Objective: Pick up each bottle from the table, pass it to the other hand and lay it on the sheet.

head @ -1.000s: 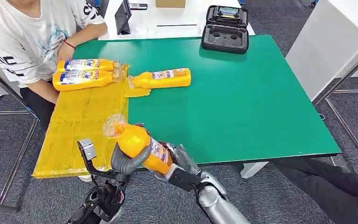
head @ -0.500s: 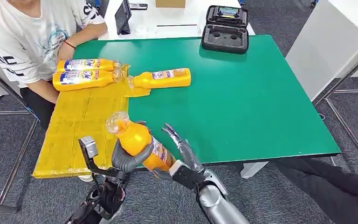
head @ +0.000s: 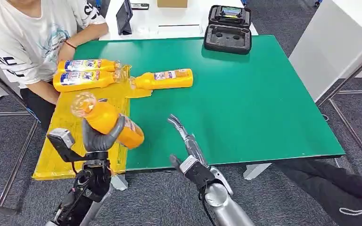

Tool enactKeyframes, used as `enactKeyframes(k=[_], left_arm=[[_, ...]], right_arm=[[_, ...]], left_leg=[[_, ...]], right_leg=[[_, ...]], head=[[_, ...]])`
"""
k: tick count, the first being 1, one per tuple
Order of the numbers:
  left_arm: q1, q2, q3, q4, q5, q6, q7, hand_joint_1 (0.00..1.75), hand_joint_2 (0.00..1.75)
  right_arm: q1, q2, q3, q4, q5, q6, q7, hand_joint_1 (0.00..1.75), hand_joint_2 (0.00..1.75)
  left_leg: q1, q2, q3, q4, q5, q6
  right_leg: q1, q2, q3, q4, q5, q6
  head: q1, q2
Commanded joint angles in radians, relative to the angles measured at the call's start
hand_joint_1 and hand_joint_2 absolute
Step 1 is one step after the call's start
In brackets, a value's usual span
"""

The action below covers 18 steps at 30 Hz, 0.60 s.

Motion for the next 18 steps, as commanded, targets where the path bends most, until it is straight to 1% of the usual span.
enactKeyframes(k=[1,2,3,4,7,8,9,10,11,12,15,16,17,18], left_arm=[[-0.142,0.038,0.202,0.082,-0.501,0.238,-0.049,1.75,1.75],[-0.167,0.052,0.203,0.112,-0.617,0.238,-0.015,1.75,1.75],[-0.186,0.071,0.192,0.135,-0.676,0.238,0.011,1.75,1.75],[-0.192,0.065,0.212,0.137,-0.703,0.238,0.019,1.75,1.75],[-0.214,0.072,0.251,0.200,-0.968,0.238,0.083,1.75,1.75],[-0.225,0.084,0.240,0.226,-1.004,0.238,0.104,1.75,1.75],[-0.244,0.105,0.224,0.268,-1.049,0.238,0.127,1.75,1.75],[-0.278,0.135,0.185,0.338,-1.092,0.238,0.171,1.75,1.75],[-0.297,0.145,0.174,0.377,-1.098,0.238,0.180,1.75,1.75],[-0.301,0.145,0.183,0.388,-1.094,0.238,0.166,1.75,1.75],[-0.301,0.145,0.183,0.388,-1.094,0.238,0.166,1.75,1.75],[-0.321,0.154,0.143,0.433,-1.101,0.213,0.193,1.75,1.75],[-0.328,0.160,0.128,0.445,-1.100,0.202,0.209,1.75,1.75],[-0.342,0.170,0.109,0.474,-1.111,0.220,0.231,1.75,1.75]], right_arm=[[-0.018,-0.030,0.019,-0.039,-0.062,-0.003,-0.020,0.00,0.00],[-0.016,-0.034,0.026,-0.042,-0.070,-0.010,-0.021,0.00,0.00],[-0.013,-0.036,0.027,-0.044,-0.079,-0.016,-0.022,0.00,0.00],[-0.012,-0.038,0.028,-0.046,-0.084,-0.017,-0.022,0.00,0.00],[-0.016,-0.037,0.035,-0.045,-0.111,-0.006,-0.024,0.00,0.00],[-0.017,-0.037,0.038,-0.047,-0.111,-0.007,-0.024,0.00,1.75],[-0.021,-0.036,0.044,-0.057,-0.115,-0.008,-0.026,0.00,1.75],[-0.021,-0.041,0.052,-0.088,-0.120,-0.033,-0.050,0.00,1.75],[-0.016,-0.045,0.057,-0.123,-0.126,-0.043,-0.058,0.00,1.75],[-0.011,-0.051,0.063,-0.151,-0.131,-0.050,-0.043,0.00,1.75],[-0.011,-0.051,0.063,-0.151,-0.131,-0.050,-0.043,0.00,1.75],[-0.006,-0.057,0.068,-0.173,-0.140,-0.061,-0.050,0.00,1.75],[-0.004,-0.059,0.071,-0.185,-0.143,-0.067,-0.053,0.00,1.75],[0.001,-0.063,0.079,-0.213,-0.152,-0.072,-0.054,0.00,1.75]], left_leg=[[0.000,0.001,0.003,0.000,-0.001,0.000],[0.000,0.001,0.003,0.000,-0.001,0.000],[0.000,0.001,0.004,0.000,-0.002,0.000],[0.000,0.001,0.005,0.000,-0.002,-0.001],[0.000,-0.001,0.006,-0.001,-0.001,0.000],[0.000,0.000,0.008,-0.002,-0.001,0.000],[0.000,0.002,0.005,-0.002,0.000,0.000],[0.000,0.004,0.008,-0.002,-0.001,0.000],[0.000,0.002,0.005,-0.001,0.000,0.000],[0.000,0.001,0.006,-0.001,0.000,0.000],[0.000,0.001,0.006,-0.001,0.000,0.000],[0.001,0.002,0.005,-0.001,0.000,0.000],[0.001,0.003,0.006,-0.001,-0.001,-0.001],[0.000,0.002,0.009,-0.002,-0.002,0.000]], right_leg=[[0.000,0.000,0.003,0.000,-0.001,0.000],[0.000,0.000,0.003,0.001,-0.001,0.000],[0.000,0.000,0.004,0.000,-0.001,0.000],[0.000,-0.001,0.005,0.000,-0.002,0.000],[0.000,-0.003,0.007,-0.001,-0.002,0.000],[0.000,-0.002,0.008,-0.001,-0.002,0.000],[0.000,0.001,0.005,-0.001,-0.001,0.000],[0.000,0.002,0.007,-0.001,-0.001,0.000],[0.000,0.001,0.004,0.000,0.000,0.000],[0.000,0.000,0.006,0.000,-0.001,0.000],[0.000,-0.001,0.005,0.000,-0.002,0.000],[0.001,0.000,0.004,0.000,-0.001,0.000],[0.000,0.000,0.006,-0.001,-0.001,0.000],[0.000,-0.001,0.008,-0.001,-0.003,0.000]], head=[[0.000,0.000],[0.000,0.000],[0.000,0.000],[0.000,0.000],[0.001,0.000],[0.000,0.000],[0.000,0.000],[0.000,0.000],[0.000,0.000],[0.001,0.000],[0.000,0.000],[0.000,0.000],[0.000,0.000],[0.000,0.000]])
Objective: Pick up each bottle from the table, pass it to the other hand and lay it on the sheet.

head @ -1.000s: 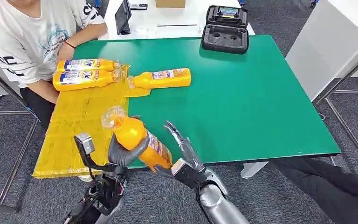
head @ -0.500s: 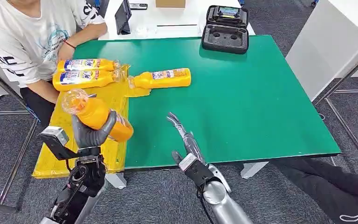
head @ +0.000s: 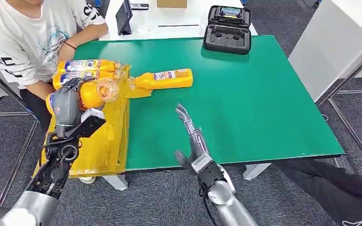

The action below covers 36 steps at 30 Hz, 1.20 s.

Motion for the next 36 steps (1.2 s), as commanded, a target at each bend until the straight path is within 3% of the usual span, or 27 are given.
enactKeyframes(k=[1,7,12,17,21,36], left_arm=[[-0.139,0.069,-0.093,0.276,-0.034,-0.016,0.076,1.75,1.75],[-0.200,0.085,-0.156,0.409,-0.035,-0.151,0.128,1.75,1.75],[-0.202,0.086,-0.155,0.413,-0.031,-0.157,0.130,1.75,1.75],[-0.234,0.114,-0.213,0.464,-0.032,-0.306,0.184,1.75,1.75],[-0.235,0.115,-0.213,0.467,-0.031,-0.305,0.181,1.75,1.75],[-0.387,0.095,-0.369,0.663,-0.120,-0.704,0.176,1.75,1.75]], right_arm=[[0.001,-0.048,0.059,-0.114,-0.035,-0.033,-0.009,0.00,1.75],[-0.015,-0.054,0.085,-0.104,-0.044,-0.043,0.002,0.00,1.75],[-0.017,-0.054,0.085,-0.101,-0.044,-0.043,0.002,0.00,1.75],[-0.033,-0.052,0.087,-0.082,-0.051,-0.040,0.003,0.00,1.75],[-0.035,-0.051,0.088,-0.078,-0.051,-0.039,0.003,0.00,1.75],[-0.089,-0.010,0.062,-0.013,-0.061,0.051,0.040,0.00,1.75]], left_leg=[[-0.001,-0.001,0.004,-0.001,-0.001,0.000],[0.000,0.001,0.003,-0.001,-0.001,0.000],[0.000,0.001,0.005,-0.001,-0.002,0.000],[0.000,0.001,0.004,0.000,-0.002,0.000],[0.000,0.002,0.002,0.000,-0.001,0.000],[0.000,0.001,0.002,0.000,-0.001,0.000]], right_leg=[[0.000,-0.003,0.004,0.000,-0.002,0.000],[0.000,-0.001,0.003,0.000,-0.001,0.000],[0.000,-0.002,0.005,0.000,-0.002,0.000],[0.000,-0.001,0.004,0.000,-0.002,0.000],[0.000,0.000,0.002,0.000,-0.001,0.000],[0.000,-0.001,0.003,0.000,-0.001,0.000]], head=[[0.000,0.000],[0.001,0.000],[0.000,0.000],[0.000,0.000],[0.001,0.000],[0.000,0.000]])
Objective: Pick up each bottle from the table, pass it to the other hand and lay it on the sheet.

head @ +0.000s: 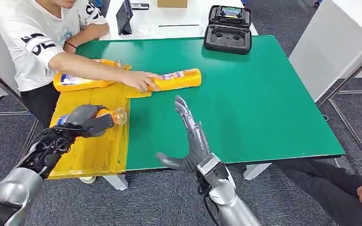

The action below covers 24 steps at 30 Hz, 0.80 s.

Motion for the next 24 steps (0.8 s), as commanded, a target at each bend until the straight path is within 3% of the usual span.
enactKeyframes(k=[1,24], left_arm=[[-0.155,-0.021,-0.156,0.199,-0.067,-0.134,0.000,1.75,1.75],[-0.138,-0.021,-0.204,0.229,-0.106,-0.215,-0.034,1.75,1.75]], right_arm=[[-0.085,0.018,-0.001,0.100,-0.006,0.032,0.026,0.00,1.75],[-0.090,0.031,-0.013,0.125,-0.016,0.054,0.039,0.00,1.75]], left_leg=[[0.000,0.000,0.004,0.000,-0.002,0.000],[0.000,0.002,0.005,-0.001,-0.002,0.000]], right_leg=[[0.000,-0.001,0.004,0.000,-0.002,0.000],[0.000,0.000,0.004,0.000,-0.001,0.000]], head=[[0.000,0.000],[0.000,0.000]])
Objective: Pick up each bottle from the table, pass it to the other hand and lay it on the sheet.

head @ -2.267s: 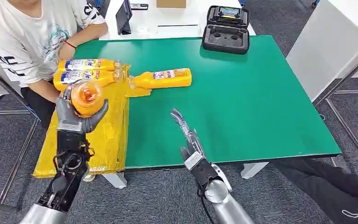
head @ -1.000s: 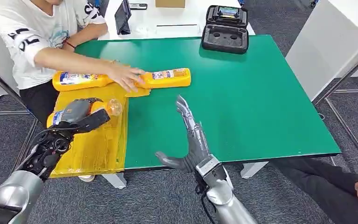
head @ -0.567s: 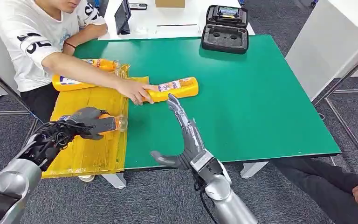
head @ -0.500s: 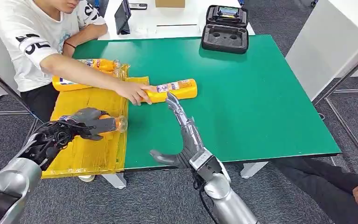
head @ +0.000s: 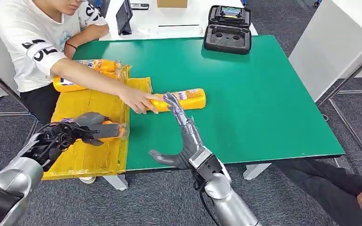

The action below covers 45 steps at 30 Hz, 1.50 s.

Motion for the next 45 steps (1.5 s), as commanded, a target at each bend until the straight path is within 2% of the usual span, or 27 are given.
enactKeyframes(k=[1,7,11,12,14,15,16,18,19,32,37,41,45], left_arm=[[-0.031,-0.003,-0.069,0.087,-0.013,-0.043,-0.024,1.75,1.75],[0.004,0.011,-0.092,0.082,-0.029,-0.064,-0.037,1.75,1.75],[0.037,0.006,-0.094,0.082,-0.031,-0.057,-0.032,1.57,1.75],[0.047,0.006,-0.094,0.080,-0.032,-0.054,-0.032,1.50,1.75],[0.057,0.010,-0.094,0.080,-0.032,-0.050,-0.031,0.21,1.75],[0.063,0.015,-0.094,0.079,-0.032,-0.050,-0.030,0.07,1.75],[0.069,0.021,-0.093,0.075,-0.032,-0.047,-0.030,0.00,1.75],[0.081,0.024,-0.085,0.071,-0.024,-0.048,-0.034,0.00,1.75],[0.088,0.024,-0.078,0.066,-0.016,-0.049,-0.039,0.00,0.00],[0.129,0.011,-0.029,0.053,0.058,-0.099,-0.090,0.00,0.00],[0.135,-0.013,0.070,0.026,0.202,-0.163,-0.205,0.00,0.00],[0.137,-0.023,0.085,0.007,0.230,-0.142,-0.242,0.00,0.00],[0.147,-0.053,0.153,0.008,0.320,-0.139,-0.279,0.00,0.00]], right_arm=[[-0.045,0.001,-0.013,0.089,-0.012,0.018,0.010,0.00,1.75],[-0.059,0.003,-0.010,0.106,-0.019,0.024,0.008,0.00,1.75],[-0.067,0.003,-0.011,0.116,-0.027,0.026,0.010,0.00,1.75],[-0.063,0.001,-0.011,0.116,-0.028,0.027,0.010,0.00,1.75],[-0.058,-0.002,-0.009,0.119,-0.030,0.028,0.009,0.00,1.75],[-0.059,-0.003,-0.007,0.121,-0.032,0.031,0.007,0.00,1.75],[-0.060,-0.003,-0.005,0.123,-0.033,0.032,0.007,0.00,1.75],[-0.062,-0.005,-0.003,0.122,-0.033,0.032,0.007,0.00,1.75],[-0.063,-0.005,-0.003,0.122,-0.033,0.033,0.007,0.00,1.75],[-0.018,-0.015,-0.011,0.088,-0.023,0.028,0.012,0.00,1.75],[-0.001,-0.018,-0.011,0.067,-0.007,0.014,0.029,0.00,1.75],[-0.003,-0.022,-0.007,0.064,-0.005,0.008,0.033,0.00,1.75],[0.007,-0.029,-0.002,0.064,0.000,-0.002,0.036,0.00,1.75]], left_leg=[[0.000,0.001,0.004,-0.001,-0.001,0.000],[-0.001,0.003,0.007,-0.002,-0.002,0.000],[-0.001,0.003,0.004,-0.002,-0.001,0.000],[-0.001,0.003,0.008,-0.002,-0.002,0.000],[-0.001,0.003,0.009,-0.003,-0.002,0.000],[-0.001,0.003,0.007,-0.003,-0.001,0.000],[-0.001,0.004,0.009,-0.003,-0.002,0.000],[-0.001,0.003,0.007,-0.002,-0.001,0.000],[-0.002,0.004,0.010,-0.003,-0.002,0.000],[-0.002,0.002,0.018,-0.005,-0.001,0.000],[-0.002,0.001,0.018,-0.005,-0.001,0.000],[-0.001,0.000,0.017,-0.003,-0.001,0.000],[-0.001,-0.001,0.018,-0.004,-0.001,0.000]], right_leg=[[0.000,0.000,0.003,-0.001,-0.001,0.000],[-0.001,0.001,0.006,-0.001,-0.001,0.000],[-0.001,0.002,0.004,-0.001,0.000,0.000],[-0.001,0.002,0.007,-0.002,-0.001,0.000],[-0.001,0.002,0.008,-0.002,-0.001,0.000],[-0.001,0.002,0.006,-0.002,-0.001,0.000],[-0.001,0.002,0.008,-0.003,-0.001,0.000],[-0.001,0.002,0.006,-0.001,-0.001,0.000],[-0.002,0.003,0.008,-0.002,-0.001,0.000],[-0.002,0.002,0.017,-0.004,-0.001,0.000],[-0.001,0.001,0.018,-0.003,-0.001,0.000],[-0.001,0.000,0.017,-0.002,-0.001,0.000],[-0.001,-0.001,0.018,-0.002,-0.002,0.000]], head=[[0.000,0.000],[0.000,0.000],[0.000,0.000],[0.000,0.000],[0.000,0.000],[0.000,0.000],[0.000,0.000],[0.000,0.000],[0.000,0.000],[0.000,0.000],[0.000,0.000],[0.000,0.000],[0.000,0.000]])
